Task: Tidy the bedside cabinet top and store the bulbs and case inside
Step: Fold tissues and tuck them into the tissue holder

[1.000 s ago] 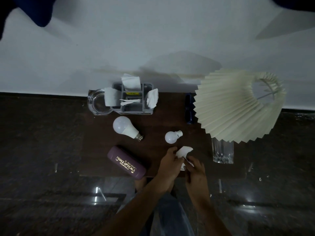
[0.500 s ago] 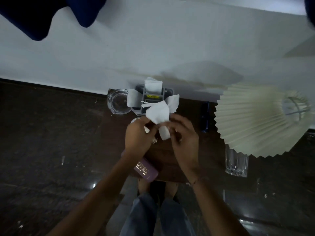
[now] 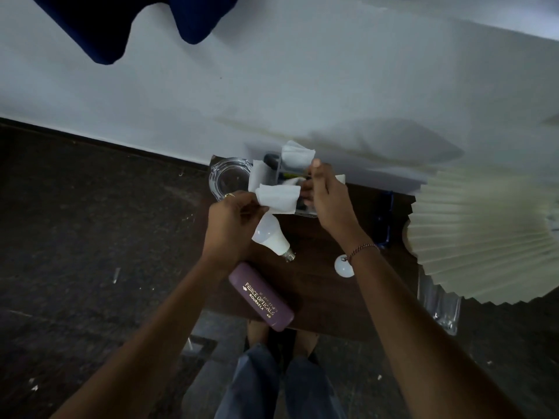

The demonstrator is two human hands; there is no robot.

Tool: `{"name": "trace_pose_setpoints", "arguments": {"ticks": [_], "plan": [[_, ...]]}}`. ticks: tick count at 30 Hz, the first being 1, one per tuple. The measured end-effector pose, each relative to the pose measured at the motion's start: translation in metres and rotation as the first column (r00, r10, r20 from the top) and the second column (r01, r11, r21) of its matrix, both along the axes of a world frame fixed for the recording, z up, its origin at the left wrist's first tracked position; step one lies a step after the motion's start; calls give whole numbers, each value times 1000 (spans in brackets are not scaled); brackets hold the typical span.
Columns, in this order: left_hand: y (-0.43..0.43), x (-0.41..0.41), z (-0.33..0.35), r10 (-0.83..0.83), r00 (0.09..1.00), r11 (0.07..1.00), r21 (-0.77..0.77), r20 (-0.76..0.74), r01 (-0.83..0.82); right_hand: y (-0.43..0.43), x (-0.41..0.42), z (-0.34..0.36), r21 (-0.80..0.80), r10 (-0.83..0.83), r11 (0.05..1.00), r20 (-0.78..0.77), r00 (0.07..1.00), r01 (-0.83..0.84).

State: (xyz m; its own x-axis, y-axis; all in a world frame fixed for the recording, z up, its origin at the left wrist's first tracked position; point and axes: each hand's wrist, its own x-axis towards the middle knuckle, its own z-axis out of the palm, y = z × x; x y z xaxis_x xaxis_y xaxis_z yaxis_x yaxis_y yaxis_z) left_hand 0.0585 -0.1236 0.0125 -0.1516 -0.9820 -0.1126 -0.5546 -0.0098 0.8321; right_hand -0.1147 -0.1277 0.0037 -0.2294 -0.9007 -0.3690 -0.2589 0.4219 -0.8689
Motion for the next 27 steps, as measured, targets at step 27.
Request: {"name": "trace_pose_setpoints", "arguments": {"ticks": [27], "plan": [[-17, -31, -14, -47, 998, 995, 95, 42, 43, 13, -7, 11, -202, -36, 978, 73, 997, 51]]}}
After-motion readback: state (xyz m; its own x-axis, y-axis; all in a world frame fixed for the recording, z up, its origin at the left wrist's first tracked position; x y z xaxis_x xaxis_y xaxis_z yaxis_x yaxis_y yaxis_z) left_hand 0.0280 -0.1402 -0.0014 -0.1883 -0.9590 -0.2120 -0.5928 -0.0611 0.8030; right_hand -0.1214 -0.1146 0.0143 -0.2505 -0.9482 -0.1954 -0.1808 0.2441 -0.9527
